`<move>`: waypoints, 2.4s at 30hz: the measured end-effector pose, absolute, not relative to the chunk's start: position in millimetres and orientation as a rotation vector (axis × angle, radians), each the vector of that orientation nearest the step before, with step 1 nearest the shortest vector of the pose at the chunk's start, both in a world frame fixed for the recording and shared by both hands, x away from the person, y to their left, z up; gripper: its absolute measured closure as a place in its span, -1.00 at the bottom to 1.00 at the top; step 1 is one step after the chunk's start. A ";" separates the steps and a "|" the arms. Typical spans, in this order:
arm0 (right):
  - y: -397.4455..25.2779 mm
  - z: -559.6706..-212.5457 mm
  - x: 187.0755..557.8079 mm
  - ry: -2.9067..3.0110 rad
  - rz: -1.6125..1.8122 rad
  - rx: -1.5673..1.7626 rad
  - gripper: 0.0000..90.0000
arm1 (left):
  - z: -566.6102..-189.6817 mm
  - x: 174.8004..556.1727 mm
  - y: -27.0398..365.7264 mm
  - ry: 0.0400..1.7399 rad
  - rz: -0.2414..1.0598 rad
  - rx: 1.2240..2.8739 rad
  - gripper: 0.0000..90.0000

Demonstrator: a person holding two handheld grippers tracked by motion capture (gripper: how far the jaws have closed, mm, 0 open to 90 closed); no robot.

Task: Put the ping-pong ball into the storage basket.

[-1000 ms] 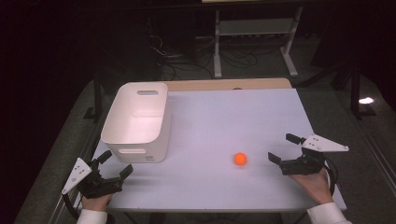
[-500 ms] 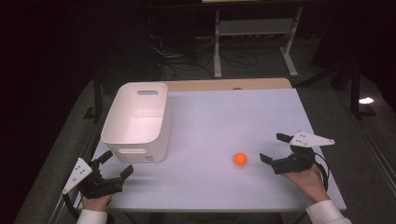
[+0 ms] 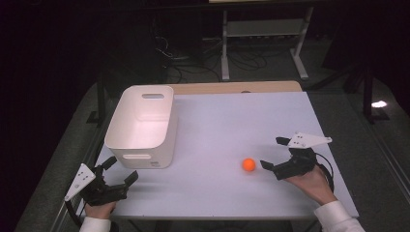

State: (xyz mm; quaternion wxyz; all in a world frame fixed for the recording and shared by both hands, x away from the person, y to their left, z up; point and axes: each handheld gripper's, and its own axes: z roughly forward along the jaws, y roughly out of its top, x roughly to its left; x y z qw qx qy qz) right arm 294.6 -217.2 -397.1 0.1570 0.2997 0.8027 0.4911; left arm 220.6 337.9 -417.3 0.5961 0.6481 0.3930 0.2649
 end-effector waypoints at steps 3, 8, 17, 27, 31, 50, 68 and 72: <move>-212.0 -393.6 296.3 2.322 1.395 0.842 -1.00 | -417.2 220.6 337.8 0.913 0.615 1.505 -1.00; -202.5 -390.7 298.8 2.361 1.373 0.803 -1.00 | -417.2 220.6 338.5 0.916 0.614 1.518 -1.00; -189.3 -392.5 305.2 2.433 1.325 0.765 -1.00 | -417.3 220.5 338.3 0.919 0.610 1.516 -1.00; -179.7 -399.9 309.6 2.519 1.261 0.749 -1.00 | -417.3 220.7 338.6 0.917 0.614 1.516 -1.00; -175.5 -402.0 310.0 2.543 1.239 0.743 -1.00 | -417.3 220.7 338.6 0.917 0.612 1.516 -1.00; -163.7 -412.8 315.9 2.634 1.145 0.734 -1.00 | -417.2 220.3 338.6 0.920 0.609 1.506 -1.00; -156.0 -424.2 323.3 2.698 1.077 0.739 -1.00 | -417.4 220.6 338.7 0.914 0.608 1.513 -1.00; -154.0 -427.3 325.3 2.715 1.047 0.727 -1.00 | -417.4 220.5 338.6 0.914 0.604 1.512 -1.00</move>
